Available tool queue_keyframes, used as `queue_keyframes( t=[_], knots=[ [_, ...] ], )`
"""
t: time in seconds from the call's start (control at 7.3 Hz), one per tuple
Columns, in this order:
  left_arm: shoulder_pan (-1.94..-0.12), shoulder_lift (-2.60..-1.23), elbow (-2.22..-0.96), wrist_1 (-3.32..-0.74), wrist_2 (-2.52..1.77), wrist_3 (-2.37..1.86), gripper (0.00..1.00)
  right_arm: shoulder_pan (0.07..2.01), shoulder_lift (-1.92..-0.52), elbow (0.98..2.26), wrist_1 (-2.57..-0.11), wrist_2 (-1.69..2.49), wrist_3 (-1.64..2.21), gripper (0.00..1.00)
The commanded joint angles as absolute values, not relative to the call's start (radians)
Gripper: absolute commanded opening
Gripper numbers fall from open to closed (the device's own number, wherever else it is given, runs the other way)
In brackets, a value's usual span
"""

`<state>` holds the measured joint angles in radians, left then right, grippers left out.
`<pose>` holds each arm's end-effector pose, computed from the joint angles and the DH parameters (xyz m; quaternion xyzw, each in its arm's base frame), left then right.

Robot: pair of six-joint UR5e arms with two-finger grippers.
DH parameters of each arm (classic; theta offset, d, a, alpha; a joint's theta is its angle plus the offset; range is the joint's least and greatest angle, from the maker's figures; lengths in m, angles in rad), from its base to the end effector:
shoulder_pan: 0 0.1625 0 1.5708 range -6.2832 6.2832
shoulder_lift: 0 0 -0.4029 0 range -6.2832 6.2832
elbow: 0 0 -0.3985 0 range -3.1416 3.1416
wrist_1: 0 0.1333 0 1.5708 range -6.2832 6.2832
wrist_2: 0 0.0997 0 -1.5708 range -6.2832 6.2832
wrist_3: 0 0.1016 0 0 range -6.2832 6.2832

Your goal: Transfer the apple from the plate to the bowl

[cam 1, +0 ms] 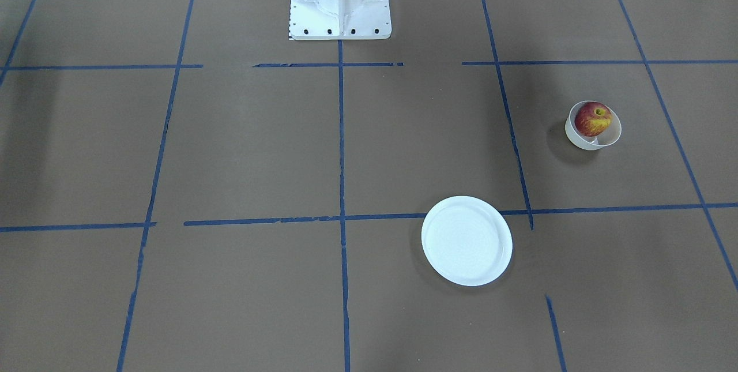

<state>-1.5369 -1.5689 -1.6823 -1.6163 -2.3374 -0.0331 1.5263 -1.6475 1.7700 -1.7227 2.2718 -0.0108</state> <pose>-0.0457 -0.5070 0.5787 0.0593 0.3751 0.0293 0.9246 0.0472 -0.4646 0.5961 -0.0196 -0.3430 -0.0209 0.9389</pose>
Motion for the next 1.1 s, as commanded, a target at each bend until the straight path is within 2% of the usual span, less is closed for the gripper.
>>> queue_keyframes(
  t=[0.0,0.96],
  knots=[
    [-1.535,-1.585,-1.674,-1.611,-2.373,-0.029,1.0,1.526,-1.647,1.77,-1.723,2.272,-0.011,1.0],
    [-1.536,-1.606,-1.678,-1.615,-2.375,-0.028,1.0,1.526,-1.647,1.77,-1.723,2.272,-0.011,1.0]
  ],
)
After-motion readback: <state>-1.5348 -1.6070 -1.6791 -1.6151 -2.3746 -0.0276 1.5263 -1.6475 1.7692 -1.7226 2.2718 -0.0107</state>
